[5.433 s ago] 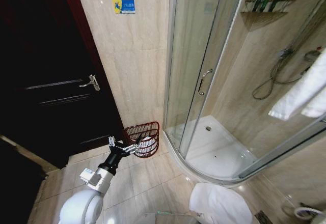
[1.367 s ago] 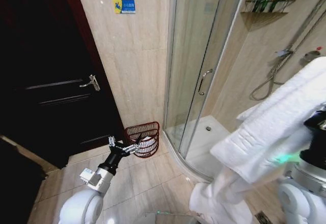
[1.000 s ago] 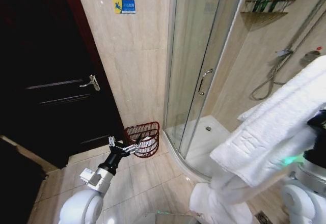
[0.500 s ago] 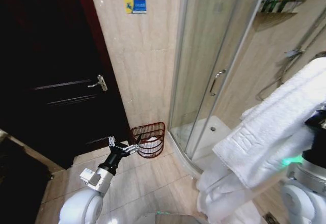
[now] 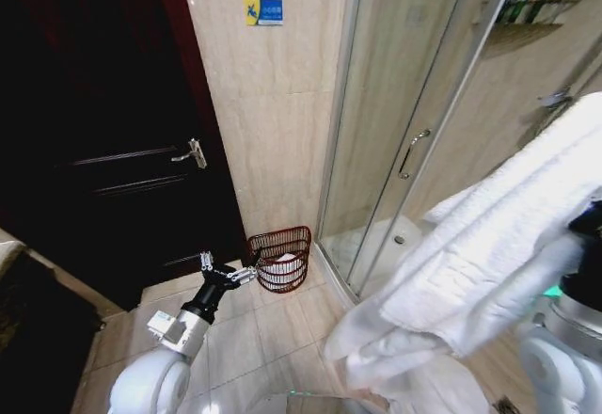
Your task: Discard the used towel into the hamper.
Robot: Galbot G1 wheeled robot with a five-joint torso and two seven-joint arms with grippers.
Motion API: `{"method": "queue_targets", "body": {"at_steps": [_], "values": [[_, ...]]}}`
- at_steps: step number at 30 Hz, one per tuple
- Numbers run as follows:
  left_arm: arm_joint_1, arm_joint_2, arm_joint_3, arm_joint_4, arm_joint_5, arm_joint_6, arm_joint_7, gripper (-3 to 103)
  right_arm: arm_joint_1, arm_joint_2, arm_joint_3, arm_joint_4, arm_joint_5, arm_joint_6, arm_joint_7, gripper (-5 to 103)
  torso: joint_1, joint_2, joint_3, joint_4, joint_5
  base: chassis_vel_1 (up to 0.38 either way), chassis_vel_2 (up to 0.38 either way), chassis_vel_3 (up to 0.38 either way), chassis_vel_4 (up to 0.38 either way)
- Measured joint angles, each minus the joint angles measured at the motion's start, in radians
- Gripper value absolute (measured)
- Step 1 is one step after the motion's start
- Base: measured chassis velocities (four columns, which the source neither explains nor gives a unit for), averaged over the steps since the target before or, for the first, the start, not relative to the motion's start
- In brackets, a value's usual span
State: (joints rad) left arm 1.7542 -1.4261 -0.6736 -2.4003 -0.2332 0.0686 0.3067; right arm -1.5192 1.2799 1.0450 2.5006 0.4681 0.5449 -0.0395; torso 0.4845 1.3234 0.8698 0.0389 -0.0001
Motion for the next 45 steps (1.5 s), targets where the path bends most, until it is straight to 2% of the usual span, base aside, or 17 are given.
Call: {"method": "queue_targets", "body": {"at_steps": [19,30,37,45], "values": [[0.000,0.000,0.000,0.000,0.000,0.000,0.000,100,0.003,0.003,0.005,-0.001,0.008,0.001,-0.002,7,0.000,0.000,0.000,0.0000,0.0001,0.086,0.089,0.092,0.093],[0.000,0.000,0.000,0.000,0.000,0.000,0.000,100,0.026,-0.003,-0.004,-0.001,0.021,-0.027,-0.014,7,0.000,0.000,0.000,0.0004,0.0001,0.108,0.125,0.115,0.110],[0.000,0.000,0.000,0.000,0.000,0.000,0.000,100,0.031,0.002,-0.012,-0.001,0.021,-0.033,-0.014,7,0.000,0.000,0.000,-0.0003,0.0002,0.010,0.015,-0.004,-0.010],[0.000,0.000,0.000,0.000,0.000,0.000,0.000,100,0.038,0.013,-0.029,-0.001,0.006,-0.044,-0.020,7,0.000,0.000,0.000,-0.0001,0.0002,0.075,0.078,-0.082,-0.079]]}}
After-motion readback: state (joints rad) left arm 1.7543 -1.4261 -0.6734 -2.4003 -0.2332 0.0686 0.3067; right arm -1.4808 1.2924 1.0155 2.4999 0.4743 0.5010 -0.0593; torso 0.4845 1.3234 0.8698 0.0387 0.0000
